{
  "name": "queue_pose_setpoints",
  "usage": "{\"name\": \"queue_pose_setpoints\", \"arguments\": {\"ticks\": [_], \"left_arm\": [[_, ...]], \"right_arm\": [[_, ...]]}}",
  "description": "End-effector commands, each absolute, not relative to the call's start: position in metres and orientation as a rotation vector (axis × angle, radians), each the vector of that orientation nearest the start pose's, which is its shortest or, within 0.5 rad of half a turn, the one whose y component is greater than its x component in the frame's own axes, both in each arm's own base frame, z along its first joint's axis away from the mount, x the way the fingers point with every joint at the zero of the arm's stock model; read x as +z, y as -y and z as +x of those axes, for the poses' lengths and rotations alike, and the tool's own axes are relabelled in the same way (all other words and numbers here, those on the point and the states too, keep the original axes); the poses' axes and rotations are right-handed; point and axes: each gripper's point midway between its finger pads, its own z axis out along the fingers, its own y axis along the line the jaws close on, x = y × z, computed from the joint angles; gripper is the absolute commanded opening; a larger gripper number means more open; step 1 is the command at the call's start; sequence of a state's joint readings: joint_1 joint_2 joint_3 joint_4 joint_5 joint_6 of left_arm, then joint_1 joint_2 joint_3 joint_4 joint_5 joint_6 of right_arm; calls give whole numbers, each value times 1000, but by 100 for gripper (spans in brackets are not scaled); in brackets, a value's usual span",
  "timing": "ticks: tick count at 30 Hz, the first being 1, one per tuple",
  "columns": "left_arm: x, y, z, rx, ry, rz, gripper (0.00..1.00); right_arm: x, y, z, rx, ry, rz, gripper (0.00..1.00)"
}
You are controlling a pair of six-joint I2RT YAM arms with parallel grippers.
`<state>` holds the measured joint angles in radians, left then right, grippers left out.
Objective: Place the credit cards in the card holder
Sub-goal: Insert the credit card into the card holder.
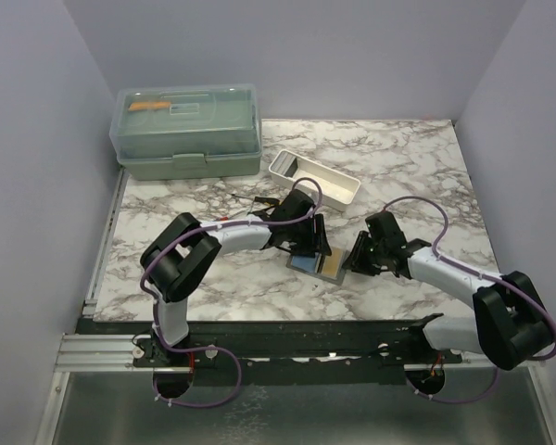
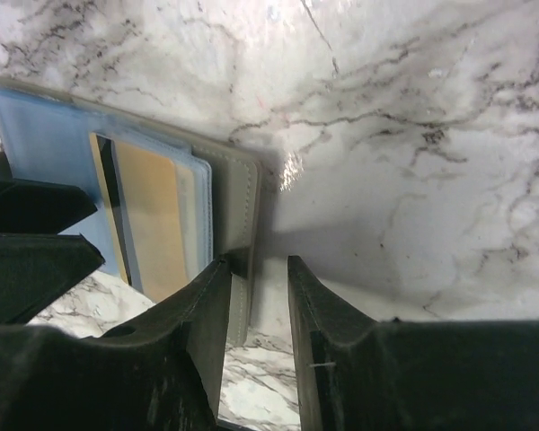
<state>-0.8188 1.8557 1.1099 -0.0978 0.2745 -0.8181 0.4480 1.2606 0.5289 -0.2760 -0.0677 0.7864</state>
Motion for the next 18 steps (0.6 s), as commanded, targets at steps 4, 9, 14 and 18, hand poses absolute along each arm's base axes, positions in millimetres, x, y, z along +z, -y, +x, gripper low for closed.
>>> {"name": "queue_pose_setpoints", "arguments": {"ticks": [4, 9, 14, 18], "left_arm": [[26, 388, 261, -941, -2704, 141, 57], [35, 405, 253, -1109, -2665, 180, 51], [59, 423, 232, -1259, -2600, 286, 51], [74, 416, 232, -1259, -2558, 272, 52]], "right_arm": [[25, -162, 245, 582, -2608, 355, 35], [19, -166, 249, 582, -2625, 310, 32], [19, -169, 250, 596, -2627, 297, 30], [18, -154, 244, 502, -2643, 347, 30]]}}
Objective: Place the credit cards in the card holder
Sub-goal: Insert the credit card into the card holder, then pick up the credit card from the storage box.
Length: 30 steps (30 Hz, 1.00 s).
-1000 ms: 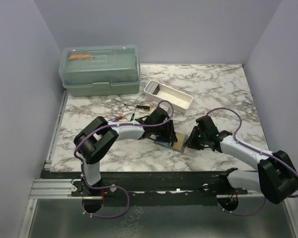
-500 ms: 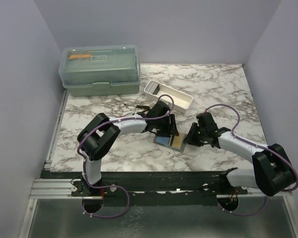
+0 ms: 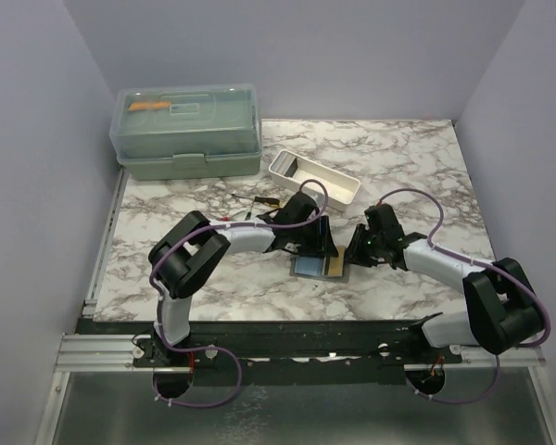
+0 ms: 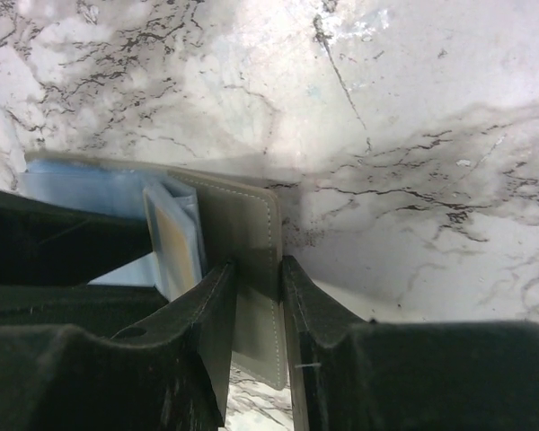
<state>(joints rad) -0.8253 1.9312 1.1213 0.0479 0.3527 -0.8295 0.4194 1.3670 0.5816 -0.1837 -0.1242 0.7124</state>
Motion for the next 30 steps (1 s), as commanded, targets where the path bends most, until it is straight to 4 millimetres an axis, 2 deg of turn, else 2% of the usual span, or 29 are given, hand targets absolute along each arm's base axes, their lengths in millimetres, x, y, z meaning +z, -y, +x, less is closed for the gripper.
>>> {"name": "queue_pose_setpoints", "arguments": {"ticks": [1, 6, 8, 10, 12, 13, 14, 15, 16, 19, 21, 26, 30], "left_arm": [[78, 414, 232, -1261, -2547, 269, 53], [95, 394, 248, -1220, -2544, 212, 61], [102, 383, 258, -1189, -2535, 201, 66], [113, 371, 272, -1142, -2502, 211, 86], [123, 363, 292, -1061, -2448, 241, 95], [125, 354, 306, -962, -2432, 263, 98], [136, 350, 325, -884, -2393, 270, 99], [135, 344, 337, -787, -2377, 297, 99], [147, 343, 357, -702, -2333, 314, 99], [144, 325, 402, -388, -2326, 354, 99], [145, 319, 427, -254, -2338, 368, 95], [151, 317, 476, 0, -2289, 426, 88], [142, 308, 502, 177, -2246, 481, 84]], "right_arm": [[17, -149, 243, 459, -2648, 364, 30], [24, -125, 235, 298, -2660, 424, 32], [33, -128, 235, 340, -2635, 419, 33], [40, -130, 235, 358, -2622, 414, 34], [47, -131, 238, 373, -2605, 393, 34], [49, -133, 239, 385, -2598, 379, 35], [52, -135, 240, 400, -2589, 365, 35], [54, -136, 241, 410, -2583, 356, 35], [55, -137, 243, 416, -2576, 350, 35], [58, -147, 240, 492, -2587, 317, 35], [59, -151, 238, 527, -2587, 309, 35], [60, -152, 236, 541, -2590, 280, 35], [63, -150, 234, 538, -2584, 281, 35]]}}
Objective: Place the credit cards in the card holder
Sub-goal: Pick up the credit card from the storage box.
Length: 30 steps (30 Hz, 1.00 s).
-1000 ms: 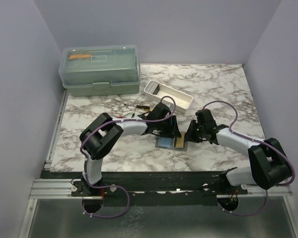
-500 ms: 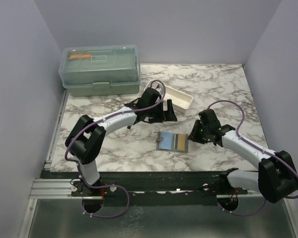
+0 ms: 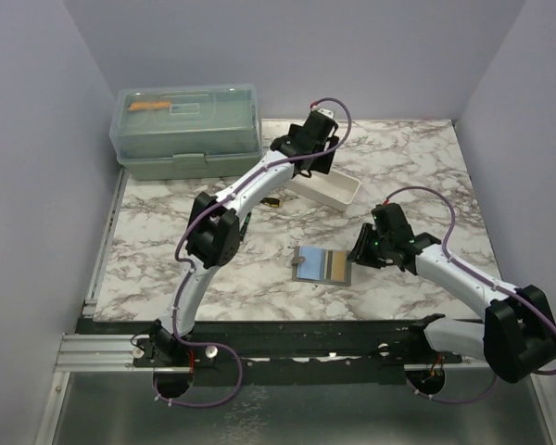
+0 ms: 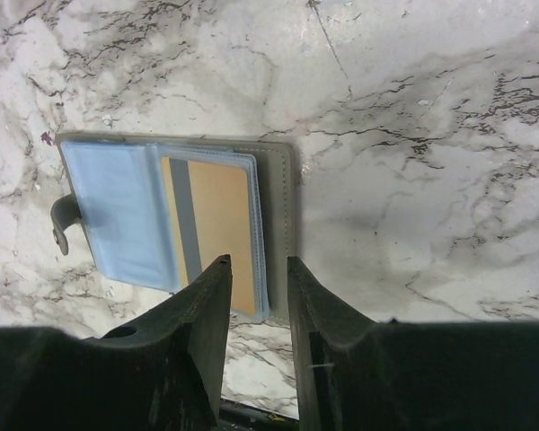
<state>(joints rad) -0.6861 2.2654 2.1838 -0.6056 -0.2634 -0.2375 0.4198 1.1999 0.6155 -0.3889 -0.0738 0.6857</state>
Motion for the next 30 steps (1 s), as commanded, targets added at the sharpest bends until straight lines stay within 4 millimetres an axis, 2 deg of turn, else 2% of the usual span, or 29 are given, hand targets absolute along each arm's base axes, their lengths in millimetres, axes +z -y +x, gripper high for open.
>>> {"name": "queue_pose_setpoints", "arguments": {"ticks": [1, 5, 8, 17, 23, 30], "left_arm": [[139, 306, 506, 214, -2238, 492, 83], [125, 296, 522, 343, -2214, 531, 82], [115, 291, 530, 415, -2202, 563, 78], [92, 277, 540, 528, -2197, 578, 67], [87, 268, 548, 576, -2185, 573, 51], [94, 269, 549, 573, -2171, 567, 29]], "right_arm": [[64, -150, 234, 540, -2577, 285, 35], [64, -149, 231, 547, -2574, 291, 35], [62, -150, 229, 549, -2586, 287, 35], [62, -152, 231, 559, -2588, 280, 35], [61, -153, 231, 562, -2592, 279, 35], [62, -155, 233, 569, -2590, 274, 35]]}}
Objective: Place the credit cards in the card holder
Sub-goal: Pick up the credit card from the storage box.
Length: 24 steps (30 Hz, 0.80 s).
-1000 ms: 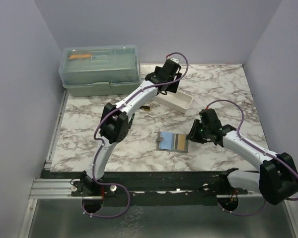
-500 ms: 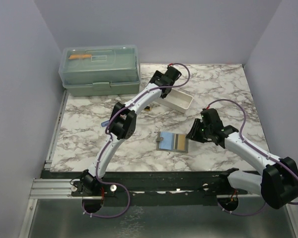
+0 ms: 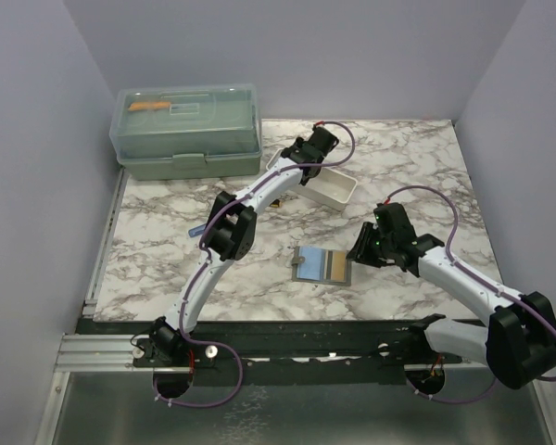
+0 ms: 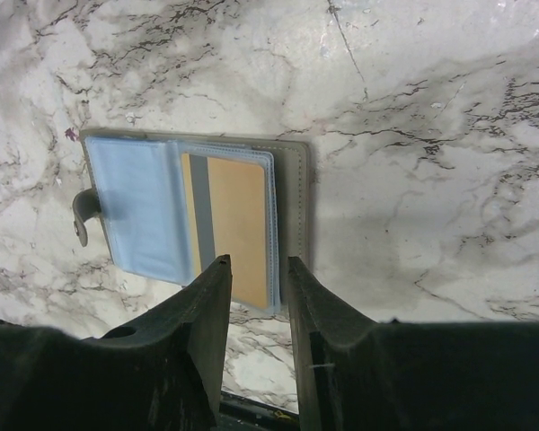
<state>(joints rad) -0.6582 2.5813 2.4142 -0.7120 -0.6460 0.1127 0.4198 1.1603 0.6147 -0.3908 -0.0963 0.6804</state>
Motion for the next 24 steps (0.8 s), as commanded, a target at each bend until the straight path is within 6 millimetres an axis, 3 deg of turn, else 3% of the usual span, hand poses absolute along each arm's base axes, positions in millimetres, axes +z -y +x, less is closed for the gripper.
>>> {"name": "queue_pose_setpoints", "arguments": {"ticks": [1, 13, 19, 24], "left_arm": [[96, 270, 548, 563, -2170, 565, 26], [125, 283, 542, 505, -2135, 564, 13], [147, 291, 538, 434, -2117, 551, 0], [166, 302, 526, 326, -2119, 547, 0]], "right_arm": [[62, -155, 233, 569, -2592, 274, 35], [60, -157, 233, 583, -2595, 272, 35], [61, -157, 233, 585, -2593, 274, 35], [62, -159, 233, 596, -2595, 273, 35]]}}
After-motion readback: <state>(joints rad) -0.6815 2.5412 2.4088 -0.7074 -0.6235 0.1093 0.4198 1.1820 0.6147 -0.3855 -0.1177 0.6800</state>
